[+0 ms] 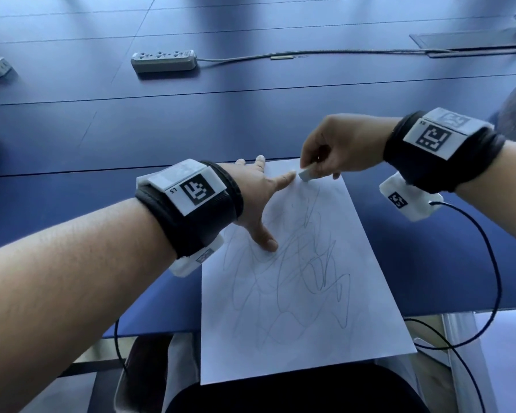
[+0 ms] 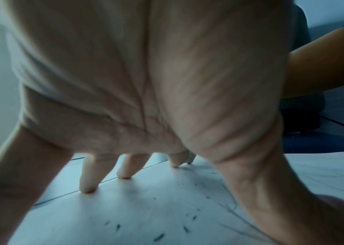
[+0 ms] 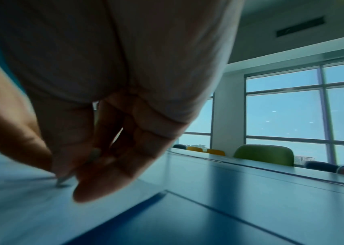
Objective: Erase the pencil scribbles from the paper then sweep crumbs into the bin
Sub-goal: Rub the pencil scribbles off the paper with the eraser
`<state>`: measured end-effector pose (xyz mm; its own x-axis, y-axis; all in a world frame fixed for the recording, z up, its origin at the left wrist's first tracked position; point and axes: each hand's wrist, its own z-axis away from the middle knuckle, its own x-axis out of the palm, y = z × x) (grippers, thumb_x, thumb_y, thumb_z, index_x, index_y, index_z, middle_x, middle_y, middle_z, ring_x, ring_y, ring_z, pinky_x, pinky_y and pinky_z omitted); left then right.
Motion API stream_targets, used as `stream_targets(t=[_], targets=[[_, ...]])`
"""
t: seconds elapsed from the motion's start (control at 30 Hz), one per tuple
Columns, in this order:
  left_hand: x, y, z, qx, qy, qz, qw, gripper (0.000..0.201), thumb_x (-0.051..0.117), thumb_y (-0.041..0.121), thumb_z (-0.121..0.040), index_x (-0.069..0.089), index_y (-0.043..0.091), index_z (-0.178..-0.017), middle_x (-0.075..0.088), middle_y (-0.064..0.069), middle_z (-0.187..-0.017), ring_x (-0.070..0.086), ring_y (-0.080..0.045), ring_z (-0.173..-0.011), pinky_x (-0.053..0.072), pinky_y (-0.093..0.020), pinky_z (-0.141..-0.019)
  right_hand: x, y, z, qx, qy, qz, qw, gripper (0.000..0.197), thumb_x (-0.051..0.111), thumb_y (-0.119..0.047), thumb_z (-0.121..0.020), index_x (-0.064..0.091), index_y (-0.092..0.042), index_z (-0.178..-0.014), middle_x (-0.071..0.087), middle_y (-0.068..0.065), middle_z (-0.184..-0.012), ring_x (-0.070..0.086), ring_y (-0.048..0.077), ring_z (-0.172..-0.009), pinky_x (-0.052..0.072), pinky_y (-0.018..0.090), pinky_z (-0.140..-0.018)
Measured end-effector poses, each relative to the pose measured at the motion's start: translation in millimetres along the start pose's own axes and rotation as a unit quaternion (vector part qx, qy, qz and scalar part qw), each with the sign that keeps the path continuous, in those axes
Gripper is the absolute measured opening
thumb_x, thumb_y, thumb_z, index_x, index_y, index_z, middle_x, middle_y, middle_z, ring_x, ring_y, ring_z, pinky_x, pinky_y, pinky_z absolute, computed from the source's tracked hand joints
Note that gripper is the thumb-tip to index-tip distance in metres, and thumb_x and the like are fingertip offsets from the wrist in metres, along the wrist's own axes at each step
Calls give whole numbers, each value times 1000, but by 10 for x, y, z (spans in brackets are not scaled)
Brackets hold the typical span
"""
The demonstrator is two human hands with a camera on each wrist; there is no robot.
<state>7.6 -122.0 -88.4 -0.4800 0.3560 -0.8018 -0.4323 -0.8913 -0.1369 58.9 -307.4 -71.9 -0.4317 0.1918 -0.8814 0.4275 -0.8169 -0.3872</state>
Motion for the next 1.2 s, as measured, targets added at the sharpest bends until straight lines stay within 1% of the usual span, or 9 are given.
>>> stream_targets(t=[0.1,0.2,0.33,0.53,0.7,0.83,0.97,1.1,1.2], targets=[[-32,21,-15,-2,-10,-13,1000,135,74,79,-54,-17,50,-150,-10,-16,-164,10,-43,-149,33,-56,-112,72,-53,74,-22,-14,32,999,12,76,-40,-78,76,-29,-83,68,-11,-67,64,7,-63,55,30,-68],[-64,42,-19,-9,-19,-32,999,136,72,81,-54,-20,50,-149,-11,-16,-164,13,-43,-149,35,-56,-111,82,-109,107,-29,-72,38,996,15,76,-49,-76,76,-35,-81,68,-15,-67,60,1,-62,51,18,-63],[-73,54,-5,-6,-22,-38,999,136,72,80,-55,-21,47,-149,-13,-13,-164,6,-37,-151,29,-55,-115,1,-1,9,-16,19,65,998,11,77,-39,-79,75,-28,-79,58,-33,-57,55,-10,-58,36,10,-51],[-64,30,-5,13,-21,-24,999,136,74,76,-59,-20,42,-151,-22,-5,-164,-13,-25,-152,17,-53,-120,102,-118,103,-51,-65,60,995,12,76,-42,-77,73,-33,-71,64,-20,-65,55,0,-55,36,11,-52],[-72,23,-10,14,-26,-17,999,138,75,75,-58,-23,43,-150,-23,-4,-163,-15,-23,-151,15,-53,-120,63,-25,38,-31,13,53,998,11,78,-33,-78,74,-25,-71,66,-10,-65,53,0,-54,39,18,-56],[-72,19,-23,14,-32,-21,999,139,74,76,-58,-25,43,-149,-25,-3,-163,-16,-23,-151,15,-55,-120,77,-79,130,-34,-67,29,997,15,77,-38,-79,74,-25,-72,58,-20,-53,50,2,-49,39,12,-50],[-97,37,-11,25,-26,-29,999,138,75,73,-60,-22,38,-152,-26,-1,-162,-19,-20,-150,16,-53,-119,-4,47,68,-2,12,17,1000,16,78,-36,-79,74,-25,-69,57,-16,-51,50,0,-47,36,12,-50],[-124,65,-15,51,-18,-58,997,138,73,72,-64,-19,26,-155,-22,4,-164,-17,-16,-150,15,-45,-121,69,-48,135,-11,-65,13,998,18,79,-40,-77,73,-25,-68,55,-16,-52,46,3,-47,42,18,-53],[-132,89,-26,55,-13,-68,996,139,73,72,-64,-18,22,-156,-19,3,-164,-10,-15,-152,18,-41,-120,-23,32,95,18,-10,14,1000,18,79,-39,-77,74,-25,-69,53,-17,-47,47,2,-46,41,19,-53]])
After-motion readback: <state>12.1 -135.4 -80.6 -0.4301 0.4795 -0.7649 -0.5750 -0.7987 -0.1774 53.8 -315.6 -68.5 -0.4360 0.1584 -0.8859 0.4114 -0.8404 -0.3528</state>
